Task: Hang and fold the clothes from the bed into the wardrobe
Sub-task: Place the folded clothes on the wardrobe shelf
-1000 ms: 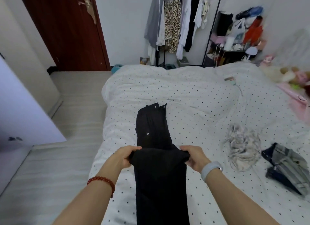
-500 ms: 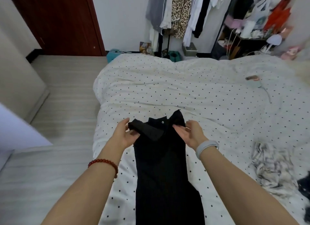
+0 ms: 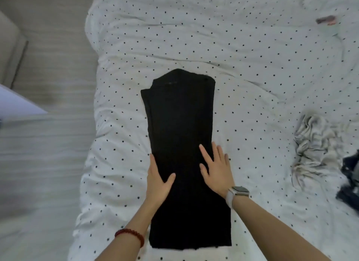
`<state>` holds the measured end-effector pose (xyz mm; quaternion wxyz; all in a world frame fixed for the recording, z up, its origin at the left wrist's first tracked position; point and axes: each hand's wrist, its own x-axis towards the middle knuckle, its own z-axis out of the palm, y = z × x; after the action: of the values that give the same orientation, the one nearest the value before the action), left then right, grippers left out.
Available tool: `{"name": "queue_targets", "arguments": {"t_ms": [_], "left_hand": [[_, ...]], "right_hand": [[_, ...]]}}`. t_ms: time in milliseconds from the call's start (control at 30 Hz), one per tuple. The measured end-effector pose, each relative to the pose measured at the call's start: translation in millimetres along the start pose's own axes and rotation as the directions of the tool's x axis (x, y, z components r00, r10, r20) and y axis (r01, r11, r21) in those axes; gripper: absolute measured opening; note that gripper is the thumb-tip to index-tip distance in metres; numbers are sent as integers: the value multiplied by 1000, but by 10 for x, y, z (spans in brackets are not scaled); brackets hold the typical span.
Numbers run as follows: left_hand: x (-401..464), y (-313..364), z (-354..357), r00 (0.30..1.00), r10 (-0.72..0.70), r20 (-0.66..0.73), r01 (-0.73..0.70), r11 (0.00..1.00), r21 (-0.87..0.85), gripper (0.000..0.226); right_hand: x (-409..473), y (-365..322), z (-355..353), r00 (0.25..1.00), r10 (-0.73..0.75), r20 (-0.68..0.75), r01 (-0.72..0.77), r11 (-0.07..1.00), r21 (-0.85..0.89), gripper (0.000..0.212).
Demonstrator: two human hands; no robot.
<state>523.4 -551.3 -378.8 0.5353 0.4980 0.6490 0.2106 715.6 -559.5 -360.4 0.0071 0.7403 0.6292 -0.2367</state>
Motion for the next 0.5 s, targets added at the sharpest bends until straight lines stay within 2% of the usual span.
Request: {"name": "queue_targets", "arguments": {"t_ms": [100,167,233,300,367,500], "left_hand": [[-365,-357,77,998,-62,20,62,998,-7,83],[-506,-458,50,974,-210,83,219,970,-109,72],[-624,-458,11,914,-358,189,399,880,-259,63],[-697,-422,-56,854,-433,287,515,782,-352,54],[-737,-374,-111,846,-439,303,529,764,-369,48],[-874,-268,-142,880,-403,250,467,830,-306,46]], "right_hand": [[-493,94,247,1000,-8,-23,10,995,102,64],[-740,132,320,995,63,-73,-42,965,259,70],[-923,127,318,970,239,-35,-193,855,482,78],[-1019,106,288,930,358,78,-322,697,640,82],[-1052,90,258,914,368,173,-378,611,695,78],[-1207,48,204,907,335,253,-406,546,733,69]]}}
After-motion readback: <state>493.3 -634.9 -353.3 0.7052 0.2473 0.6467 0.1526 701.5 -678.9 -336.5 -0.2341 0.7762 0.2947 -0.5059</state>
